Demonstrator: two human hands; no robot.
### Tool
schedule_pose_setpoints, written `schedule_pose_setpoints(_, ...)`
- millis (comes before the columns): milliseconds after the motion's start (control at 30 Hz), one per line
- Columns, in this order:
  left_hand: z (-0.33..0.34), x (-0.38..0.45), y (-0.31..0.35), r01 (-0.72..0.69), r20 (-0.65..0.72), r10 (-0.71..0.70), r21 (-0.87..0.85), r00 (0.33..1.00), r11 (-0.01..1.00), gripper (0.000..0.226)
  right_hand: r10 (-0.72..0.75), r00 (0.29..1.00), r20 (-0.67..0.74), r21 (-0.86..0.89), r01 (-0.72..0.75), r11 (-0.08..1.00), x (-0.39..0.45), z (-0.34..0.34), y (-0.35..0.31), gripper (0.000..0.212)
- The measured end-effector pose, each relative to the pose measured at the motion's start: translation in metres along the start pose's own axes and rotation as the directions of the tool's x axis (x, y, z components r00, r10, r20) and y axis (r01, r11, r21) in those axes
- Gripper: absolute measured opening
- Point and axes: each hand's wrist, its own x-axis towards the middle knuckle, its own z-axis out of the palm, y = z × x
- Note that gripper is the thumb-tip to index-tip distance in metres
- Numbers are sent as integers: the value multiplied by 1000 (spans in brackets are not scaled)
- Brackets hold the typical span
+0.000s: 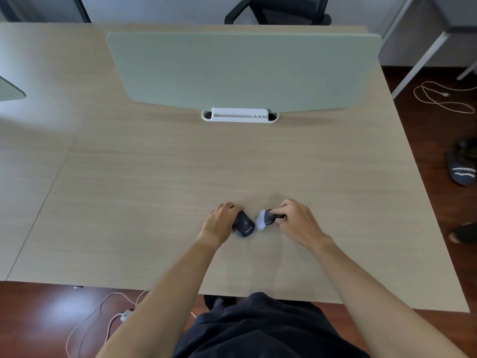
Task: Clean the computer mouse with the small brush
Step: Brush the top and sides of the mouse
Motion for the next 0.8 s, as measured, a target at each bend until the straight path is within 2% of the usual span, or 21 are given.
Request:
schedule_pose_setpoints(200,0,0,0,71,-15,-73,-144,997,987,49,-88,995,38,157,81,984,9,17,-30,34)
schedule_pose_setpoints(333,-3,-4,-3,138,-4,-140,-121,990,983,57,-71,995,63,31,70,997,8,9,-19,44)
schedule_pose_setpoints(433,-2,-9,-2,183,-23,-185,-47,983,982,59,-1,999,41,-5,1,1000,8,0,-5,40)
schedule_pose_setpoints(533,4,-12,1,194,-21,-195,-48,980,980,55,-13,1000,-1,108,13,994,14,5,-16,34)
schedule_pose_setpoints(633,7,-13,-1,168,-33,-172,-92,985,981,43,-77,996,53,222,63,973,16,17,-32,32)
schedule_pose_setpoints(800,4,-12,-8,147,-15,-148,-62,989,987,37,-74,993,94,-13,75,997,14,11,-15,50)
